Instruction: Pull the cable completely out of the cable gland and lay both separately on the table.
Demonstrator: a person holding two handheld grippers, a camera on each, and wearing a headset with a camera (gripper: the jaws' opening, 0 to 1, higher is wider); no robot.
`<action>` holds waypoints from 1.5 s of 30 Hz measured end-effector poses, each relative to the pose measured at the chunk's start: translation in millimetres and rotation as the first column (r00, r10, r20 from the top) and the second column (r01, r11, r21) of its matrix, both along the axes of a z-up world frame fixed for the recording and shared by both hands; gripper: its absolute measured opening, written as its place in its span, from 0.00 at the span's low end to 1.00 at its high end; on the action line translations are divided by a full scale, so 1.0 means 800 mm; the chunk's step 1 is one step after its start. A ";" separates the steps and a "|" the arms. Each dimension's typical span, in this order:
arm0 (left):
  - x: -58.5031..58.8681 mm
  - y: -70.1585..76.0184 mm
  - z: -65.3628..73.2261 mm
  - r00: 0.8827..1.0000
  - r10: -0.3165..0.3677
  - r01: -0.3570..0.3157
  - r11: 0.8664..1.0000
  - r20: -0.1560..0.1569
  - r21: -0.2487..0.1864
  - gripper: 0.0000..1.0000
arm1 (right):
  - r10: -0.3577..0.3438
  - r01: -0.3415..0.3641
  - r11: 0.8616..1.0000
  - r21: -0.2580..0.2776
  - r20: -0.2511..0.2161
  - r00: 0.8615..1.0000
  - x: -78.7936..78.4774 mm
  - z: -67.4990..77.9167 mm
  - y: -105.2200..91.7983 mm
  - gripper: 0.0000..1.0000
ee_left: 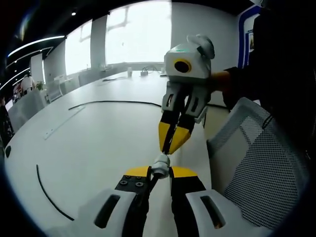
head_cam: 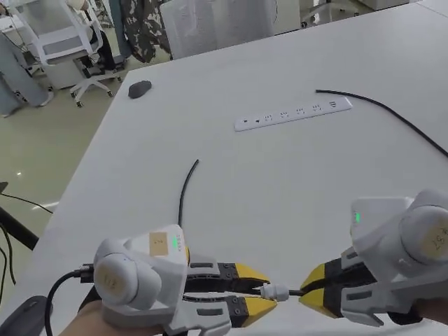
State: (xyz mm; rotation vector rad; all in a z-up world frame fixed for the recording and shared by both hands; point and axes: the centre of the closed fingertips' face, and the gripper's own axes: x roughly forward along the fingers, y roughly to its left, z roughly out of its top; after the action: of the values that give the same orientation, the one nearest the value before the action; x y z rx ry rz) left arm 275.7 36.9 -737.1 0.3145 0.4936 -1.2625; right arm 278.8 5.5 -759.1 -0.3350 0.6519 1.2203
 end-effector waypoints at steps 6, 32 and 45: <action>0.007 0.009 0.004 1.000 0.026 -0.026 1.000 0.006 -0.008 0.15 | -0.170 0.170 0.985 -0.010 -0.034 0.985 0.013 -0.007 -0.056 0.00; 0.009 0.021 0.002 0.999 0.043 -0.044 0.999 0.013 0.019 0.15 | -0.494 0.490 0.824 -0.285 0.062 0.867 0.059 -0.067 -0.253 0.15; 0.007 0.016 0.003 0.999 0.020 -0.021 0.999 0.027 0.033 0.15 | -0.069 0.067 0.997 0.044 0.043 0.997 0.023 0.039 -0.038 0.28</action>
State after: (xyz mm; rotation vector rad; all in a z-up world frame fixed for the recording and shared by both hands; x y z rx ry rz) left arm 281.0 49.4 -735.0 0.3532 0.4946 -1.2299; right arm 297.4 -25.1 -727.9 -0.3012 0.5940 1.1572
